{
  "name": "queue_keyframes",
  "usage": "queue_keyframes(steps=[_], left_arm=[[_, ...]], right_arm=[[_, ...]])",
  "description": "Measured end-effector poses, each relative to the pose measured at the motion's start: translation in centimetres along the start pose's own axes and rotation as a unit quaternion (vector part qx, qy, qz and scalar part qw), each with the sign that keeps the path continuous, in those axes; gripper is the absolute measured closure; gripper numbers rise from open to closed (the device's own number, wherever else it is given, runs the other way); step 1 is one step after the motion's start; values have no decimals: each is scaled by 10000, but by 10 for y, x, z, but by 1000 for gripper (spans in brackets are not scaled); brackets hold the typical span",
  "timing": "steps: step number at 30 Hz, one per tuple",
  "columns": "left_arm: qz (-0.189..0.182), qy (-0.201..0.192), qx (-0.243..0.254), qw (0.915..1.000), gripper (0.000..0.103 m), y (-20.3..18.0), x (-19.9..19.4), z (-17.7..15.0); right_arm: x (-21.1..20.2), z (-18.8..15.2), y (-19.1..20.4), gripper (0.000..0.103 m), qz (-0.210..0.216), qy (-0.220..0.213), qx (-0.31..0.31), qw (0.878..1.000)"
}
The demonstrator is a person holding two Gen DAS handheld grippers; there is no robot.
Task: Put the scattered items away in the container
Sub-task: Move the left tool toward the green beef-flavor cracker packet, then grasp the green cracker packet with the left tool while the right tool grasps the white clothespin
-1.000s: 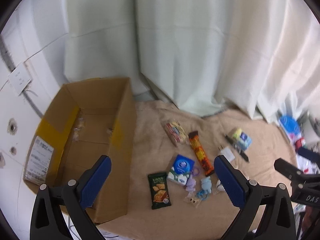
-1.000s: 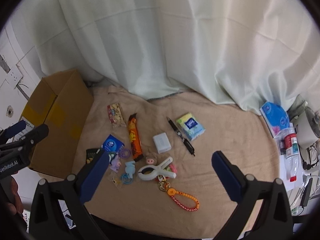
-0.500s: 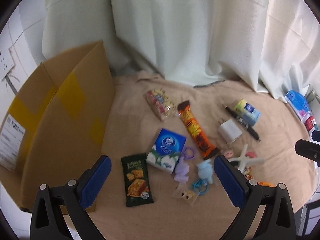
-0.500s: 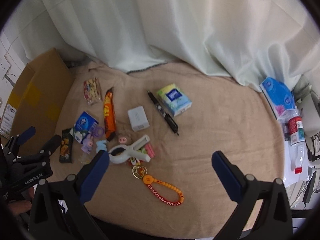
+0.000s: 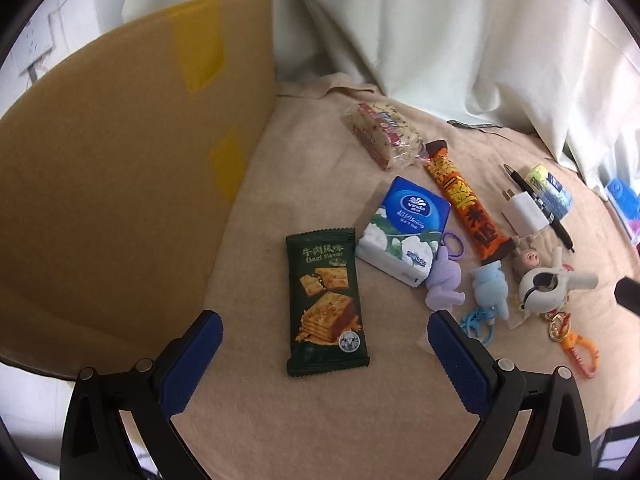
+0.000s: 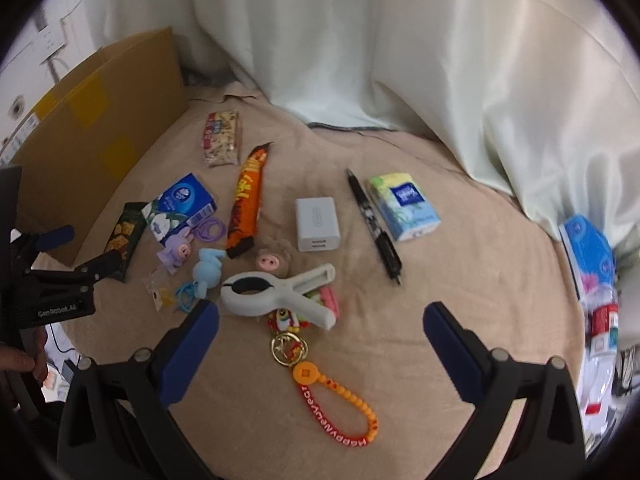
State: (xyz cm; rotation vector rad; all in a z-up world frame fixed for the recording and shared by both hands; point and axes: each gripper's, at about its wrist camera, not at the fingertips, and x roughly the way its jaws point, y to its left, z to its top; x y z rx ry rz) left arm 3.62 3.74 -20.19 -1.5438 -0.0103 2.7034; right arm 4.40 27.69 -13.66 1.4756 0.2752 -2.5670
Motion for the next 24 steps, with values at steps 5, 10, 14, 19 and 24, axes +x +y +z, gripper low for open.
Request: queue_keyframes(steps=[5,10,14,19,24], left_arm=[[127,82,1,9999,0,-2,17,5],[319,300,-8,9990,0,-6,38,10],[147,538,-390,9977,0,4,52,8],[268,371,-241,9987,0,-2,53,5],[265,517,-272,9979,0,-2,56,10]], right_arm=[[12,2,-3,7,90,135,121,9998],[12,0,-7,7,121,104,220,9996],[13,1,-10,7,229,123,317,9992],[16,2,-9,7,273,139,293,9991],[21,0,-5,7,395,175,152,9990]])
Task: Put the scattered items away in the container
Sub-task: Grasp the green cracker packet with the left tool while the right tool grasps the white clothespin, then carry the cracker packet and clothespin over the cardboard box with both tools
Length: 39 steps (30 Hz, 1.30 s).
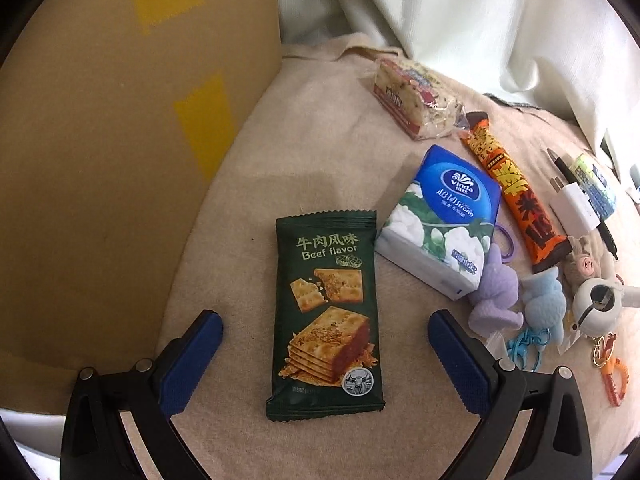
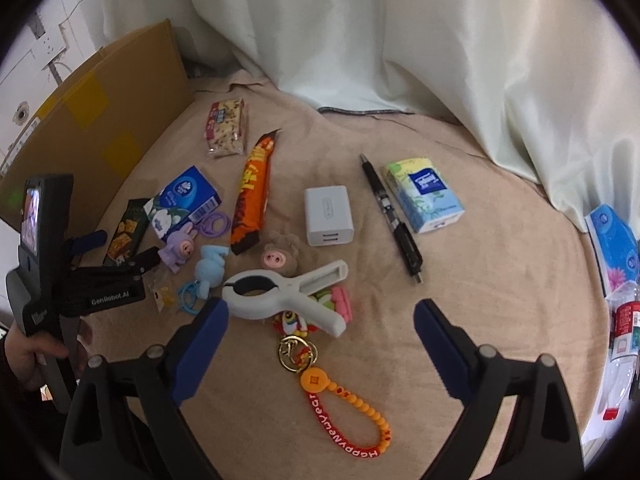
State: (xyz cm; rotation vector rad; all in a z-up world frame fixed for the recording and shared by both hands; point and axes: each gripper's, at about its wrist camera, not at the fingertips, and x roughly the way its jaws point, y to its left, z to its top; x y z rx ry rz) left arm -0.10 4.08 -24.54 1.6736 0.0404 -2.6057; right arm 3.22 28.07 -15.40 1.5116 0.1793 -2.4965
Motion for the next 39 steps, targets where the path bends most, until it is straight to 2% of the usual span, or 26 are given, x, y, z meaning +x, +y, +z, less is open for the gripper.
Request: queue_keyframes(steps=[3,6,8,9,10,13,17,19,22,24,27,29,30,35,39], left_arm=[[1,177,-21,9998,0,0,2,5],[-26,187,9,9998,1,0,2,5],[-14,89,3,10000,10,1,-1,6],[19,21,-30,10000,22,3,-3,6],[64,-60,-88,9999,40,6,-7,7],[-75,-99,-122,9998,59,13,-10,11],[-262,-64,-24,9996,60,18,-10,13],[-330,-70,-61,9994,60,20,-11,13],[-424,-63,-201,9989,60,25,-11,13],[-431,-45,-223,9988,60,25,-11,14],[-402,-23,-147,9991,60,23,-11,15],[-402,-6,-157,9991,60,24,-11,15],[-400,0,-155,9991,60,24,-11,15],[-414,17,-192,9990,60,25,-11,16],[-421,31,-171,9990,60,24,-10,18]], right_arm=[[5,-1,2,15,301,80,-56,9995],[15,-2,4,16,403,249,-170,9987],[21,-4,5,18,362,324,-275,9984],[23,-4,4,18,377,343,-254,9984],[24,-4,2,18,420,342,-193,9983],[24,-5,-2,22,532,310,-174,9980],[25,-4,-1,28,613,357,-445,9965],[25,-3,2,29,640,392,-541,9957],[26,-2,3,38,780,404,-565,9945],[28,-1,3,40,793,440,-603,9941],[33,-2,3,53,805,523,-671,9931],[36,-2,0,70,839,566,-629,9929],[38,-2,-1,72,858,602,-601,9927],[38,-2,0,73,870,611,-732,9916],[35,-1,9,73,710,592,-1273,9876]])
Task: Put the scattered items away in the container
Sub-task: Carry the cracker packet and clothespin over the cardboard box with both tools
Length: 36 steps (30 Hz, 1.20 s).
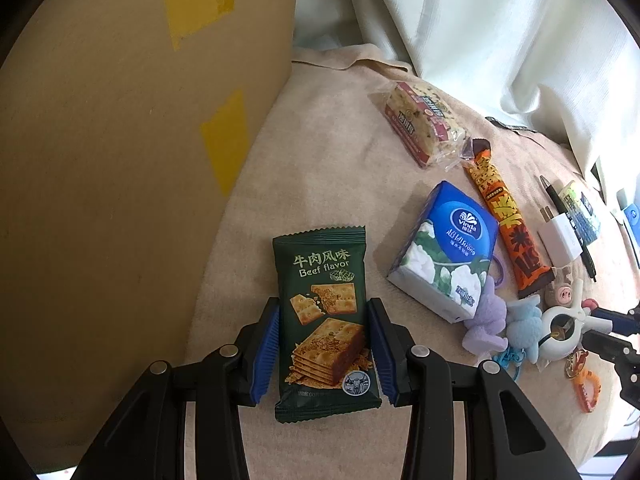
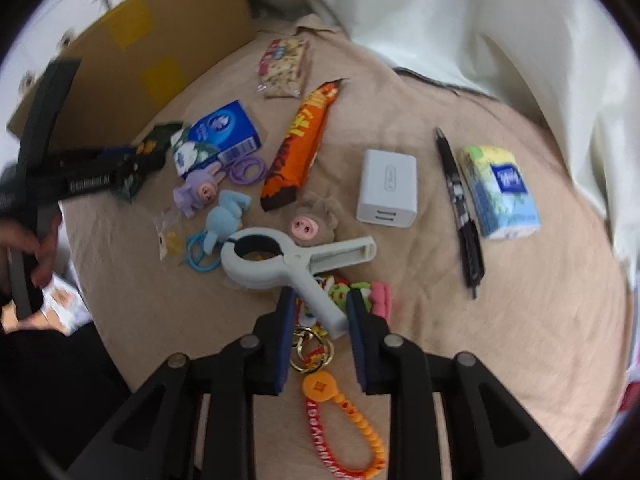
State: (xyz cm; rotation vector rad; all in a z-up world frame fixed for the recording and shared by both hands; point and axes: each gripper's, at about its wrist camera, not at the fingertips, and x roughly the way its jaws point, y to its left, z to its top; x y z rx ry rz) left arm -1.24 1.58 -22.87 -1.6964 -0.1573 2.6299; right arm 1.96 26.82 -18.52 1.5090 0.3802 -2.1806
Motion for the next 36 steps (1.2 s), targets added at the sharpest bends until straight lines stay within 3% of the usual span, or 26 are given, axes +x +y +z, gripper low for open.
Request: queue_keyframes(steps=[7,9,10,13,20,28,36], left_arm=[[-38,6,-22,10000,60,1,1,3],[-40,0,-41,10000,60,1,0,4],[-45,-7,-48,10000,60,2,0,4],[-24,-4,-20,10000,60,1,-1,4],[-28,-117,121,9999,60,-5,-14,8],[-178,-336,188,9991,60,-19,-56,28],[-107,-676,463,9966,60,-35,-115,53]], right_arm=[[8,10,7,74,202,329,-766,9963],[8,12,7,81,293,395,-920,9945],[7,13,7,89,398,425,-939,9939],[4,14,7,93,518,457,-952,9931],[-22,6,-12,93,629,36,-118,9979],[-65,8,-22,93,171,-539,542,9969],[-107,46,-21,93,92,-1090,877,9901]])
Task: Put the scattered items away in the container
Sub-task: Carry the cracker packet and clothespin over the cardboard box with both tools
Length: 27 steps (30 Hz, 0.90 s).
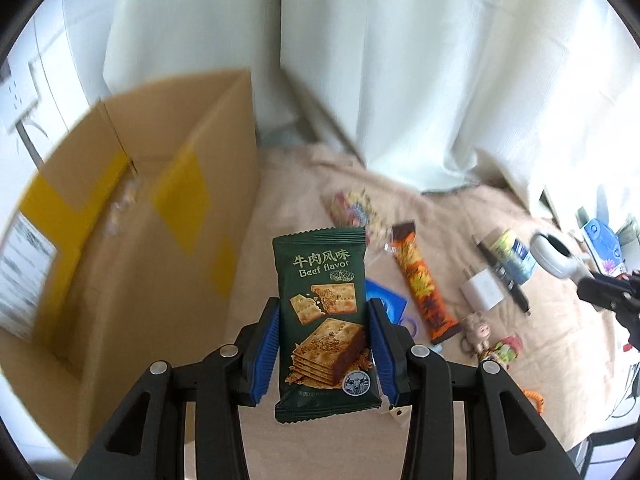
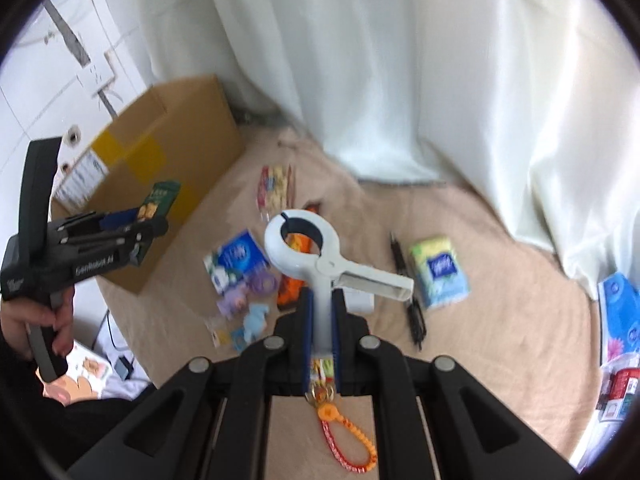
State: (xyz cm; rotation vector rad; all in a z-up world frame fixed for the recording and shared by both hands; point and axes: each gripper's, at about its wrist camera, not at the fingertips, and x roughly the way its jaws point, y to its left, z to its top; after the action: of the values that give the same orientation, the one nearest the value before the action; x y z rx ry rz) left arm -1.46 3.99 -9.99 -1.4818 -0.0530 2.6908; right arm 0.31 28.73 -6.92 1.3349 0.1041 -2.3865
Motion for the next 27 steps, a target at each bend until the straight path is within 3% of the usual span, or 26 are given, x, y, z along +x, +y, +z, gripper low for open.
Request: queue_keyframes(steps=[6,12,16,24,27], left_arm=[[8,-424,-106,9990,60,19,-50,36],[572,-902,-353,9937,60,76,-89,63],[906,-916,-628,9897,60,125,-95,66],[1311,-590,-1022,9843,60,203,-75,46],[1168,-473,-1219,9845,60,222,-63,36]], right_arm=[[-16,62,25,92,144,-550,-311,9979],[-11,130,89,92,447,-938,-932,9902],[5,163,141,92,764,-1026,-1222,9842],[73,185,242,92,1047,-455,-1835,9764],[97,180,266,92,1024,-250,-1953,9751]])
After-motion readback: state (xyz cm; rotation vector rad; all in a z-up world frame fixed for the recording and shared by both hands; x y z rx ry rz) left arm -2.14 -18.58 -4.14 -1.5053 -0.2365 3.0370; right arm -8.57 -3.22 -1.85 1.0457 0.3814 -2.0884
